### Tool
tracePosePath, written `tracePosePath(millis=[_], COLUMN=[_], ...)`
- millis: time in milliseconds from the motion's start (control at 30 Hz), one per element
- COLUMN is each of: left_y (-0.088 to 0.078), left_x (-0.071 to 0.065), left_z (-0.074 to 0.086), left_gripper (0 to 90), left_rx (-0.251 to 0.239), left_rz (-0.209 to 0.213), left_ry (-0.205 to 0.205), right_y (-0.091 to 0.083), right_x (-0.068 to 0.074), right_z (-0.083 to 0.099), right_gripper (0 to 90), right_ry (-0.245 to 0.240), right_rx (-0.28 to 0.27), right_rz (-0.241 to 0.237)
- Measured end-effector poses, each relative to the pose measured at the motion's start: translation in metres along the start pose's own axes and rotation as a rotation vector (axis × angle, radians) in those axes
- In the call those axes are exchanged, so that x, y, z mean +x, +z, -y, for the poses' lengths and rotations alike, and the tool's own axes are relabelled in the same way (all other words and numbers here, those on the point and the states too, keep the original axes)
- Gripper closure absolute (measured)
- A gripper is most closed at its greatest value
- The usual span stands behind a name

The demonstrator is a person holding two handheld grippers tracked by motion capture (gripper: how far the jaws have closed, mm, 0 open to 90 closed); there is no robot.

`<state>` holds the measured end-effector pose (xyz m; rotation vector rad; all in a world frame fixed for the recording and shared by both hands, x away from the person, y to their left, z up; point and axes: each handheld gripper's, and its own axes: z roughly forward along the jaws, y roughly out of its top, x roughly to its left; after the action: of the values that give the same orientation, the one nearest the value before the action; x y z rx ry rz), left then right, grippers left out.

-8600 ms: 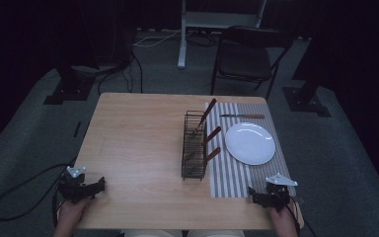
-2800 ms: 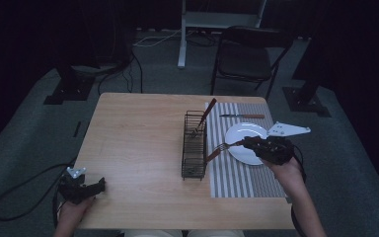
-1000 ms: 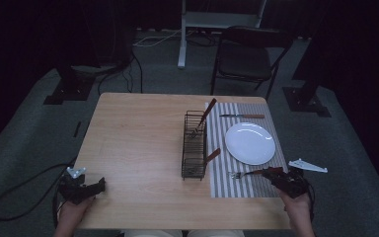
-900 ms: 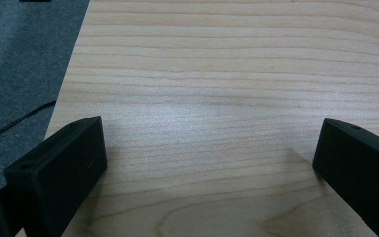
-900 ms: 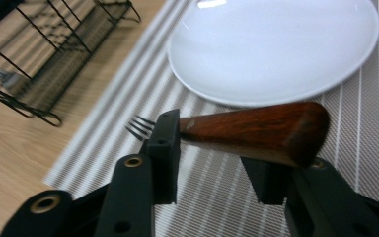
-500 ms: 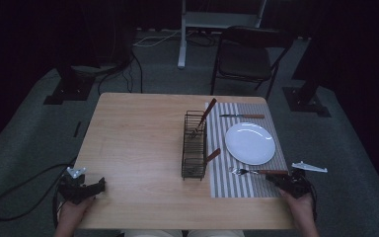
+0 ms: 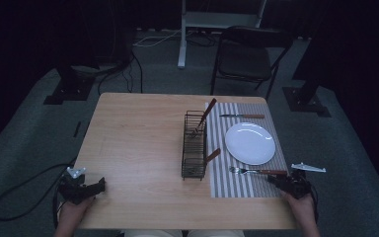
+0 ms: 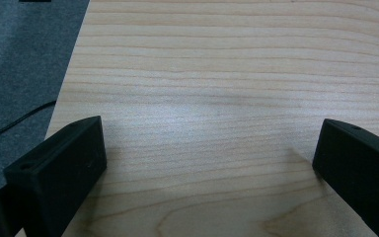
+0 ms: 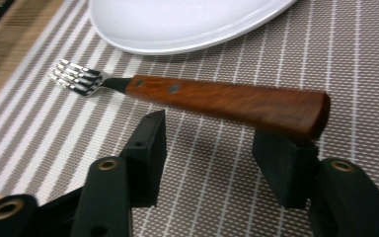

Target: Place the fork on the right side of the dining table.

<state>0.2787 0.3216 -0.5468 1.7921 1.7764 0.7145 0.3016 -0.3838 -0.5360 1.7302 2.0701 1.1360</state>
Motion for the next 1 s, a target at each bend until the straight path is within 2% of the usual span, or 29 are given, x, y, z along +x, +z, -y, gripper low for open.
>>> tracePosePath(millis=[67,333,433,467,567,600,633,700,767,867,933,1000], left_y=[0.000,0.000,0.000,0.000,0.000,0.000,0.000,0.000,0.000,0.000,0.000,0.000], left_x=[0.000,0.000,0.000,0.000,0.000,0.000,0.000,0.000,0.000,0.000,0.000,0.000], left_z=[0.000,0.000,0.000,0.000,0.000,0.000,0.000,0.000,0.000,0.000,0.000,0.000], left_gripper=[0.3,0.3,0.3,0.3,0.3,0.3,0.3,0.3,0.3,0.3,0.3,0.3], left_rx=[0.000,-0.001,-0.001,-0.001,-0.001,-0.001,-0.003,-0.003,-0.003,-0.003,-0.001,-0.001], left_rz=[0.000,-0.003,-0.003,-0.003,-0.003,-0.003,-0.003,-0.003,-0.003,-0.003,-0.002,-0.003], left_ry=[0.000,-0.004,-0.004,-0.004,-0.004,-0.004,-0.006,-0.006,-0.006,-0.006,-0.005,-0.006], right_y=[0.000,-0.002,-0.003,-0.003,0.000,0.000,0.004,0.005,0.003,0.002,0.002,0.003], right_x=[0.001,0.003,0.011,0.011,0.016,0.016,0.020,0.022,0.027,0.030,0.038,0.042], right_z=[0.000,0.002,0.007,0.007,0.014,0.014,0.018,0.020,0.024,0.027,0.033,0.035], right_gripper=[44.7,42.3,34.0,34.0,19.1,19.1,12.6,12.8,12.7,12.8,12.7,12.7], right_ry=[-0.007,0.011,0.034,0.034,0.052,0.052,0.057,0.055,0.059,0.062,0.041,0.034], right_rx=[-0.012,-0.042,-0.085,-0.085,-0.096,-0.096,-0.093,-0.094,-0.103,-0.109,-0.116,-0.118], right_rz=[0.047,0.051,0.048,0.048,0.047,0.047,0.069,0.079,0.118,0.129,0.183,0.201])
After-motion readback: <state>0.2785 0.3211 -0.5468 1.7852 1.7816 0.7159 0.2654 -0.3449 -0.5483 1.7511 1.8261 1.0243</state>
